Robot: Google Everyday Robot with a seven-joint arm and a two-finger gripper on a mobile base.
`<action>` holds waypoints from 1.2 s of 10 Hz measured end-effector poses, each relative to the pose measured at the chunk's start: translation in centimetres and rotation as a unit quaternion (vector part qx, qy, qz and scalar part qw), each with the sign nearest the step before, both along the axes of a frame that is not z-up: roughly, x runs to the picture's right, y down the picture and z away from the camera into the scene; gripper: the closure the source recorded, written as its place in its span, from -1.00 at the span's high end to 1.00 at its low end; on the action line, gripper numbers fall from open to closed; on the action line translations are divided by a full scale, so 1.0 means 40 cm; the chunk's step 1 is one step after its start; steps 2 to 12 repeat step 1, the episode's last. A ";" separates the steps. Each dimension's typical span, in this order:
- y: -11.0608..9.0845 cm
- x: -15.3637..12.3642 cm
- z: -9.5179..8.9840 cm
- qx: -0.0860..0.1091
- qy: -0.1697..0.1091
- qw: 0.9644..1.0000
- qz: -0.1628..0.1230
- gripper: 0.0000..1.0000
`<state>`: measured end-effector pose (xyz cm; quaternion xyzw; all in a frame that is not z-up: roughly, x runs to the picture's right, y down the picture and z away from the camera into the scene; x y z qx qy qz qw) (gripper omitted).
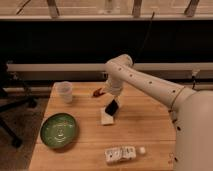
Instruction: Place the eraser on the white sponge
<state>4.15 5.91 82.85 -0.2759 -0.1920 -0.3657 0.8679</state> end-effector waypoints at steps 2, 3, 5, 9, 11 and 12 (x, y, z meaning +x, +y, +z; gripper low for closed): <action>-0.001 -0.001 -0.005 -0.002 0.003 1.000 0.002 0.60; -0.001 -0.001 -0.005 -0.002 0.003 1.000 0.002 0.60; -0.001 -0.001 -0.005 -0.002 0.003 1.000 0.002 0.60; -0.001 -0.001 -0.005 -0.002 0.003 1.000 0.002 0.60; -0.001 -0.001 -0.005 -0.002 0.003 1.000 0.002 0.60; -0.001 -0.001 -0.005 -0.002 0.003 1.000 0.002 0.60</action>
